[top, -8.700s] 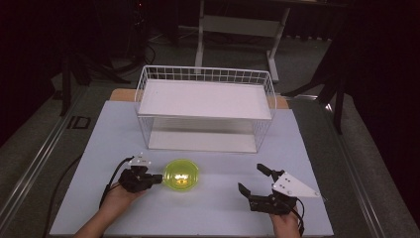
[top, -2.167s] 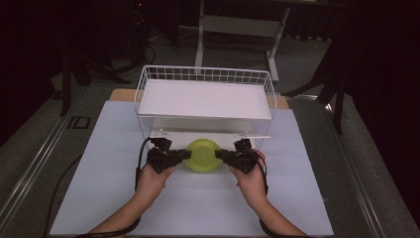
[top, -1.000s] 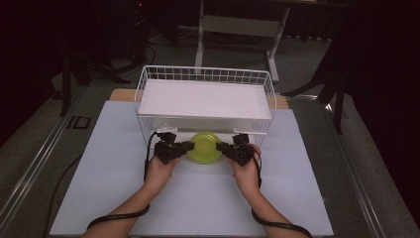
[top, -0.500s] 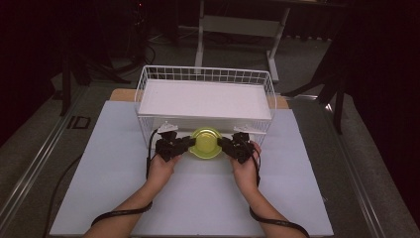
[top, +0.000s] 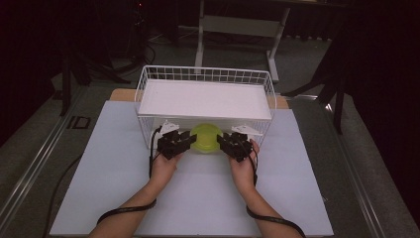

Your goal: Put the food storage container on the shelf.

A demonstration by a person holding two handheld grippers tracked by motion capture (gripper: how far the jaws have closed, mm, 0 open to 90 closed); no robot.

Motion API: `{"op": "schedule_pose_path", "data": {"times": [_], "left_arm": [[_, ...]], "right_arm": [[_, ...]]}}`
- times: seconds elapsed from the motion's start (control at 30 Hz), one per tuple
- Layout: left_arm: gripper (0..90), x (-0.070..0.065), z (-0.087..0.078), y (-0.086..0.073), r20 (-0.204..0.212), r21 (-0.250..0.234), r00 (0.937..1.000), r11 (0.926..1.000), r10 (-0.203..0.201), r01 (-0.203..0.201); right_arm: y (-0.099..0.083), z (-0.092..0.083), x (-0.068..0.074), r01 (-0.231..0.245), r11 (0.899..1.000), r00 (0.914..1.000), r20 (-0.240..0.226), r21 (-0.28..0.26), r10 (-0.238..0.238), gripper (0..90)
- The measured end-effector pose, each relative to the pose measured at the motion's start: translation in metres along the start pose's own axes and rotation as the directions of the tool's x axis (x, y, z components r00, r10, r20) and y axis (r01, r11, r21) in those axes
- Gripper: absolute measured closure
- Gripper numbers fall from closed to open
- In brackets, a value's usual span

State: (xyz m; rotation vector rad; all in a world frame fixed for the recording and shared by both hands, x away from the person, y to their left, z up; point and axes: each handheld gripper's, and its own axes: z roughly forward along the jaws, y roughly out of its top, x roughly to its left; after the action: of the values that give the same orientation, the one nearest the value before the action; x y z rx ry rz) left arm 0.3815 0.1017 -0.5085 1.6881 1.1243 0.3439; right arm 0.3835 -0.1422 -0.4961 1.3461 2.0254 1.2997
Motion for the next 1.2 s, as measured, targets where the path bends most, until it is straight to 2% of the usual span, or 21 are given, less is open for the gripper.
{"op": "schedule_pose_path", "data": {"times": [0.13, 0.27, 0.4, 0.43, 0.5, 0.53, 0.6, 0.7, 0.77, 0.97, 1.03, 1.07, 1.1, 1.13, 1.17, 1.2], "left_arm": [[62.5, 0.001, 0.004, 0.000, -0.014, -0.019, 0.9997, 0.9996, -0.020, 0.020], [59.9, 0.003, 0.004, -0.001, -0.013, -0.025, 0.9998, 0.9996, -0.014, 0.014], [59.0, 0.003, 0.003, 0.000, 0.011, -0.020, 0.9997, 0.9995, -0.023, 0.023], [58.6, 0.003, 0.002, 0.000, 0.010, -0.023, 0.9998, 0.9996, -0.014, 0.014], [58.0, 0.001, -0.001, 0.001, 0.011, -0.033, 0.9999, 0.9995, 0.005, -0.005], [58.0, 0.001, -0.003, 0.001, 0.008, -0.036, 0.9999, 0.9993, 0.010, -0.010], [57.3, 0.000, -0.006, 0.002, 0.020, -0.038, 0.9998, 0.9993, 0.004, -0.003], [53.2, -0.001, -0.011, 0.001, 0.031, -0.022, 0.9995, 0.9997, -0.011, 0.011], [53.2, -0.003, -0.016, 0.001, 0.039, -0.026, 0.9992, 0.9997, -0.003, 0.004], [50.4, -0.011, -0.035, -0.003, 0.059, -0.020, 0.9983, 0.9998, 0.001, 0.000], [43.8, -0.012, -0.041, -0.005, 0.076, -0.020, 0.9966, 0.9993, -0.029, 0.031], [41.9, -0.012, -0.041, -0.005, 0.076, -0.020, 0.9966, 0.9993, -0.029, 0.031], [41.9, -0.013, -0.049, -0.008, 0.138, -0.021, 0.9904, 0.9997, -0.009, 0.012], [27.5, -0.014, -0.053, -0.008, 0.137, -0.029, 0.9906, 0.9996, -0.004, 0.008], [27.1, -0.015, -0.056, -0.009, 0.136, -0.031, 0.9907, 0.9995, -0.003, 0.007], [26.4, -0.016, -0.059, -0.009, 0.155, -0.025, 0.9878, 0.9996, -0.008, 0.012]], "right_arm": [[0.003, 0.005, 0.000, 0.001, 1.000, 0.9999, 0.017, -0.001, -0.001, 63.4], [0.004, 0.008, 0.001, 0.031, 1.000, 0.9981, 0.053, -0.006, -0.030, 59.7], [0.004, 0.008, 0.001, 0.022, 1.000, 0.9974, 0.069, -0.013, -0.021, 54.6], [0.003, 0.007, 0.002, 0.023, 1.000, 0.9973, 0.070, -0.022, -0.021, 53.6], [0.002, 0.003, 0.005, 0.040, 0.998, 0.9967, 0.073, -0.040, -0.037, 51.2], [0.002, 0.002, 0.006, 0.062, 0.997, 0.9950, 0.081, -0.048, -0.058, 50.3], [0.001, -0.001, 0.008, 0.097, 0.994, 0.9910, 0.098, -0.055, -0.091, 47.8], [-0.001, -0.006, 0.008, 0.068, 0.996, 0.9932, 0.098, -0.057, -0.062, 47.8], [-0.002, -0.010, 0.008, 0.048, 0.997, 0.9958, 0.081, -0.059, -0.043, 47.8], [-0.007, -0.023, 0.016, 0.077, 0.996, 0.9966, 0.033, -0.049, -0.076, 48.5], [-0.009, -0.026, 0.019, 0.087, 0.995, 0.9958, 0.032, -0.038, -0.086, 47.5], [-0.009, -0.026, 0.019, 0.087, 0.995, 0.9958, 0.032, -0.038, -0.086, 47.5], [-0.011, -0.027, 0.021, 0.087, 0.995, 0.9959, 0.027, -0.037, -0.086, 47.5], [-0.013, -0.030, 0.023, 0.092, 0.995, 0.9957, 0.017, -0.033, -0.091, 47.5], [-0.014, -0.031, 0.024, 0.095, 0.995, 0.9954, 0.015, -0.033, -0.095, 47.5], [-0.015, -0.033, 0.025, 0.097, 0.995, 0.9952, 0.012, -0.031, -0.097, 47.4]]}}
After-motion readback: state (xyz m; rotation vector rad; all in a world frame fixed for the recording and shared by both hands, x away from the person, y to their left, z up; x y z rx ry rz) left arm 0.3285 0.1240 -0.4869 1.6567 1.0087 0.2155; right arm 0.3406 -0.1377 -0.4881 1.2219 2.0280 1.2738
